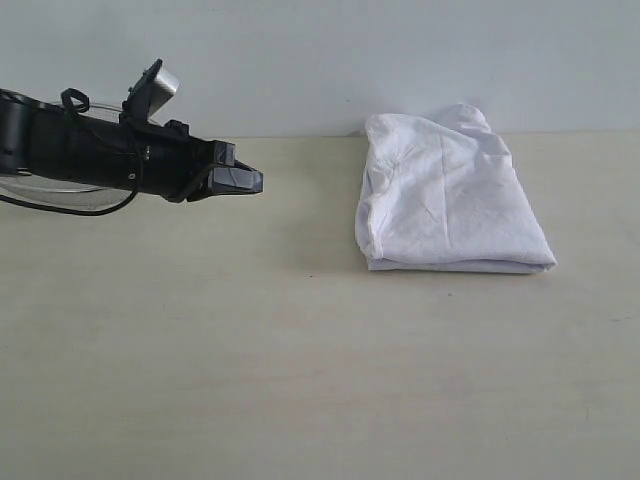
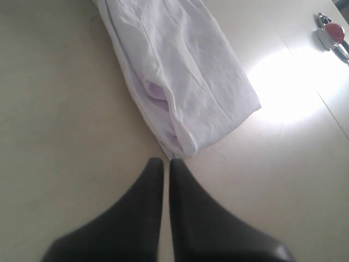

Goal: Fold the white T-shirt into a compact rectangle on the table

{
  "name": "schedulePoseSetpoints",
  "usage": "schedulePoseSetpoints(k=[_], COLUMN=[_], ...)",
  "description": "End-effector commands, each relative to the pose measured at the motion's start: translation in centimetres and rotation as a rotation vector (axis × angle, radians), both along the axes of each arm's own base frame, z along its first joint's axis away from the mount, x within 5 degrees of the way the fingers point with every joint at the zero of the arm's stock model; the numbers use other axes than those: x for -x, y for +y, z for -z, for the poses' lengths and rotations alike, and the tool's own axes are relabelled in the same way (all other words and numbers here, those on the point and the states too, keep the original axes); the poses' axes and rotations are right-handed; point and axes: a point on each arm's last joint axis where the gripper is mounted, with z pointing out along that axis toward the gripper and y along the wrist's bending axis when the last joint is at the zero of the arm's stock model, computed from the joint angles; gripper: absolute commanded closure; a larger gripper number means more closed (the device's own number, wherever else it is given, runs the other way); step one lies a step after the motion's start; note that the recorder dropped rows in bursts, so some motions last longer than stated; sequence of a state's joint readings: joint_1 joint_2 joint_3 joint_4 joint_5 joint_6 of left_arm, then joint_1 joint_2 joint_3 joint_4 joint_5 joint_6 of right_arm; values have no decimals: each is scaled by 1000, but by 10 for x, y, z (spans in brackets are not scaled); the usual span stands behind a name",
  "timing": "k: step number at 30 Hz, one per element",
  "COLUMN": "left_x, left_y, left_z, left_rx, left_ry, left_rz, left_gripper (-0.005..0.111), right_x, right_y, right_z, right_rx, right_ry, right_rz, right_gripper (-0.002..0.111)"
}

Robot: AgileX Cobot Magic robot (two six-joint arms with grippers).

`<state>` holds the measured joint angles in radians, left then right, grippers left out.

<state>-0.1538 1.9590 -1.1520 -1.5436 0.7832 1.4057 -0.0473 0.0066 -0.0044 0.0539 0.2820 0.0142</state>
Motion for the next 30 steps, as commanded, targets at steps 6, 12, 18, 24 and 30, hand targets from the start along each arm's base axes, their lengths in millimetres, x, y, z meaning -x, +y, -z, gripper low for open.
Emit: schedulePoseSetpoints(k=[6,12,18,24,30], left_x=[2,2,2,2,-10], left_y=[-2,-2,-2,-2,5], left_z=[-3,-3,-3,-3,-6], left_rx=[4,4,3,3,-101], left_ry=[-8,-8,-9,-9,-169], left_rz=[2,2,2,2,-60], left_gripper=[102,102,102,102,102], right_x=[1,1,1,1,1], right_y=[0,0,0,0,0], right_z=[6,6,6,6,6], right_rx=[86,86,86,86,84], right_ry=[53,53,53,53,53], right_rz=[-14,-14,-14,-14,-14], right_gripper=[109,109,109,109,109])
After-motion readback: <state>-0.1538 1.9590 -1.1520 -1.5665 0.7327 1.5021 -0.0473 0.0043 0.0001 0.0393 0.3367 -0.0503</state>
